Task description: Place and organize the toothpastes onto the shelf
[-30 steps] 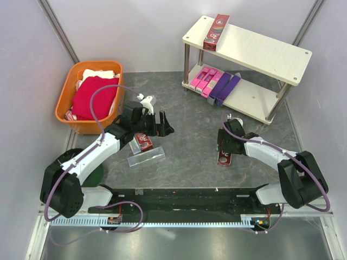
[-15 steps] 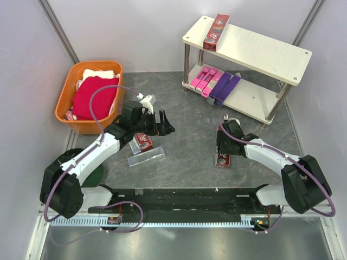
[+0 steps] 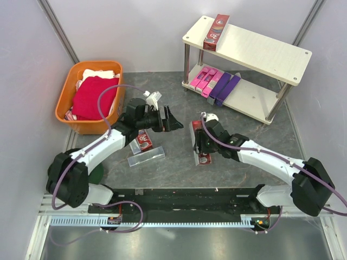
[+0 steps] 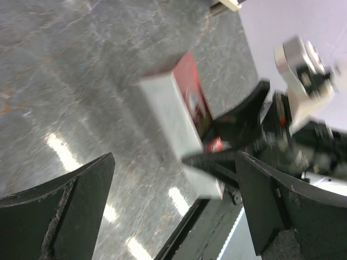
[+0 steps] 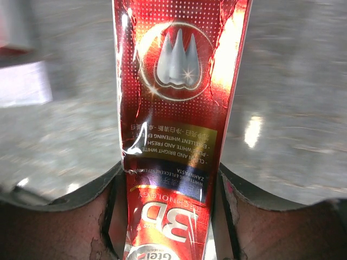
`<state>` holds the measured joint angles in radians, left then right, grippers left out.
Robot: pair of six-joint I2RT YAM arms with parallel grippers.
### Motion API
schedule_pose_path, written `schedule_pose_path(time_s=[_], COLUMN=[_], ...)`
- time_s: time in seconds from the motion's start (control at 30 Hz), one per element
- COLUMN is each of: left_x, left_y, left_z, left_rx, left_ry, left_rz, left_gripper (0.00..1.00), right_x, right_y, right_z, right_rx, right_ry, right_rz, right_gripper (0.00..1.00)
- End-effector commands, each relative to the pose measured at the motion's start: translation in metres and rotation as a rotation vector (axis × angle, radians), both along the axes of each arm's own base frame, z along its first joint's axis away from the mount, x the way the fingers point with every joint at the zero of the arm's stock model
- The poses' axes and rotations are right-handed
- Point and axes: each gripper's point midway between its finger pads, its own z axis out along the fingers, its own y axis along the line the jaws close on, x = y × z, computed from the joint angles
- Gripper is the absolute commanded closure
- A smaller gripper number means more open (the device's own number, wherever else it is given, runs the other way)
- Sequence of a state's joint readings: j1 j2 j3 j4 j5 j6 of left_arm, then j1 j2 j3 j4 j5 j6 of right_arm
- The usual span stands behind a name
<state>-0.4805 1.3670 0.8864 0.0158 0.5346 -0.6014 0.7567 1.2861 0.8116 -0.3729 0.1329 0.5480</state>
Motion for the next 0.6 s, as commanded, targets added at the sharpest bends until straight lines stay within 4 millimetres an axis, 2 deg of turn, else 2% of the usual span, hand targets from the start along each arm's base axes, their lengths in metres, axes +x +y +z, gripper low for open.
schedule_pose_path(time_s=[0.0,0.13,0.33,0.57], left_x=[-0.001,-0.009,-0.018,-0.019], left_y=[-0.025,-0.044,-0.057,-0.062], left_z=[0.014,0.004,-0.008,0.002], left_rx=[-0.115,-0.109,-0.107,-0.159], left_ry=[0.010,0.035,0.068,0.050], left_rz=[-0.067,-0.114,-0.140,-0.153], left_gripper=[0.00,0.00,0.01,0.25], right_x=[0.002,-0.002,-0.001,-0.006], right_y=[0.043,0.061,0.069,0.080], right_z=[0.056,0.078,0.103,0.095], right_rx=[0.157,0.214,0.278,0.275], right_ry=[-0.113,-0.152,-0.205,-0.186], right_rz=[0.038,0.057,0.042,0.071], right_gripper=[0.60,0.60,0.59,0.53])
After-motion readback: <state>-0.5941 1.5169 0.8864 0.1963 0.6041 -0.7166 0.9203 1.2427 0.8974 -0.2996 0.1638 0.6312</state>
